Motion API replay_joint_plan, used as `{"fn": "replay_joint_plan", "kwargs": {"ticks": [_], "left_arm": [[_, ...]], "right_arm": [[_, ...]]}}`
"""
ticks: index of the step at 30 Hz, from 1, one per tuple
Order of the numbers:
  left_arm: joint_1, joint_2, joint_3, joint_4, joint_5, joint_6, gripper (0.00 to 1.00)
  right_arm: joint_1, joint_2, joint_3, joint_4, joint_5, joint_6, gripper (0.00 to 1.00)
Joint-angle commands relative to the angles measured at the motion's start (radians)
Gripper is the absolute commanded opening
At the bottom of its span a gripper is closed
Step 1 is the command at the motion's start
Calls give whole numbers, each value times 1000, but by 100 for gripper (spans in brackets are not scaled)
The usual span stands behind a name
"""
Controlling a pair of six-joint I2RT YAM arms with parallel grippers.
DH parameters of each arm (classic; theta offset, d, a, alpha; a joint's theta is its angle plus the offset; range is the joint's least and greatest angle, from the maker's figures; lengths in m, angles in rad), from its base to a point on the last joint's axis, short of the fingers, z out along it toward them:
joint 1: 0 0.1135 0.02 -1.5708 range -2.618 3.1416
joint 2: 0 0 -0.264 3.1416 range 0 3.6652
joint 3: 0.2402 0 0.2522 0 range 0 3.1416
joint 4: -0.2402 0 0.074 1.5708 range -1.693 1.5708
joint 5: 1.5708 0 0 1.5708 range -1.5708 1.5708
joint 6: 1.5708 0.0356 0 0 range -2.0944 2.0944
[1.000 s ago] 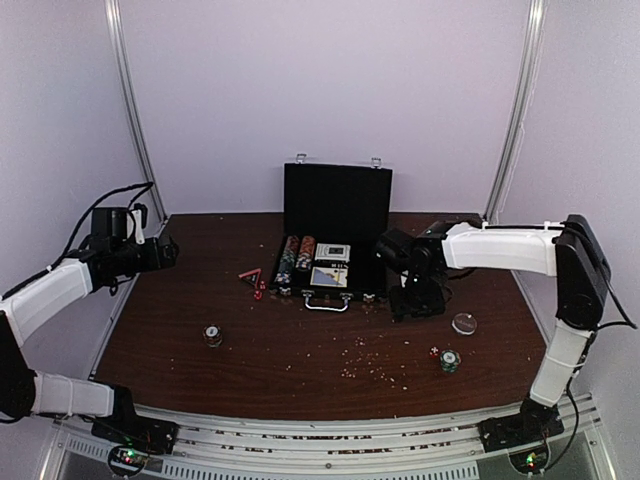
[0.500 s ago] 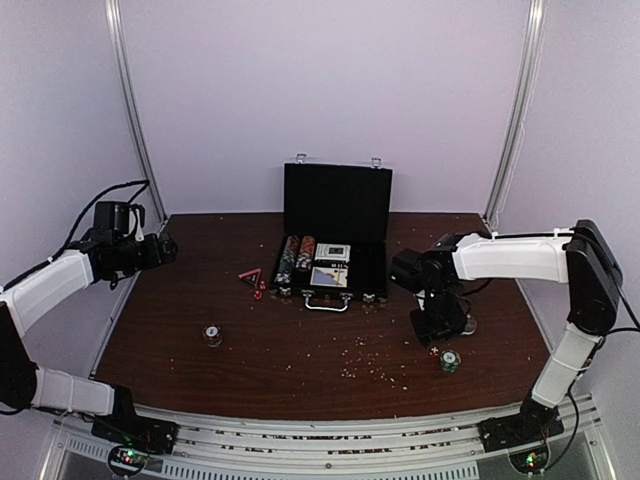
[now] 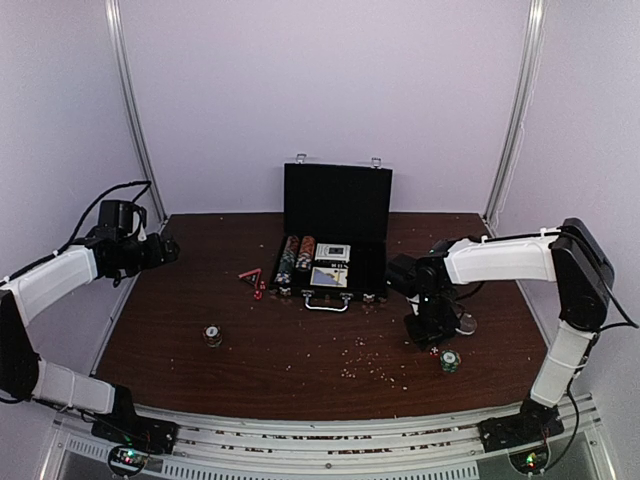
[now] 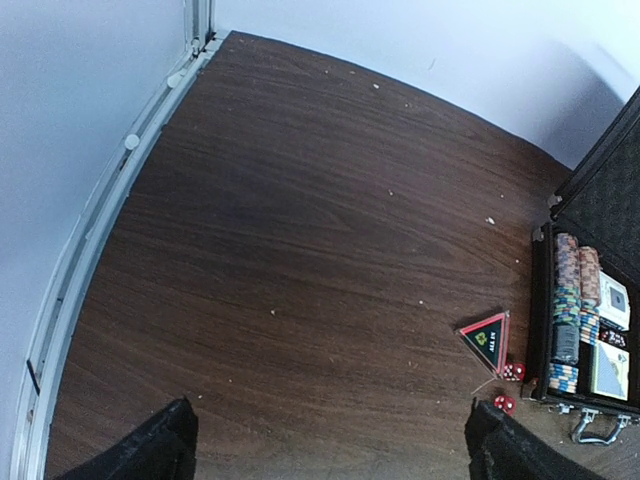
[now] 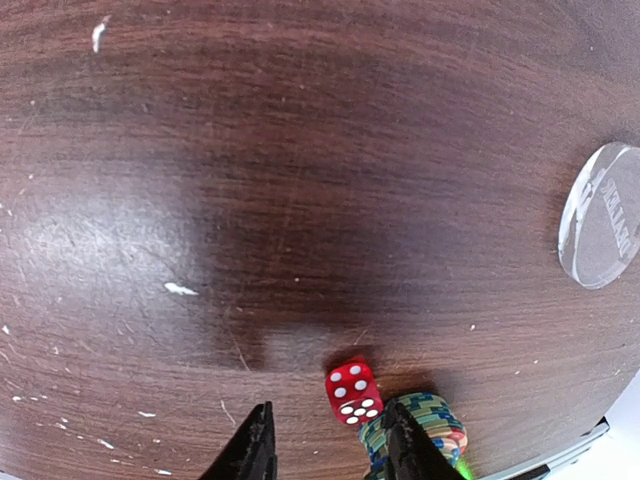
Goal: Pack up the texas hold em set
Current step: Pick up the dice from the center of the board.
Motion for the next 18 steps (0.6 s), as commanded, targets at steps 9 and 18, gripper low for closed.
{"fn": "replay_joint_plan", "kwargs": {"ticks": [9, 18], "left_arm": [[-6, 16, 40, 32, 17, -11, 96], [-6, 32, 47, 33, 20, -6, 96]], "right_arm": [[2, 25, -34, 24, 6, 7, 35], [2, 39, -49, 34, 9, 3, 25]]}}
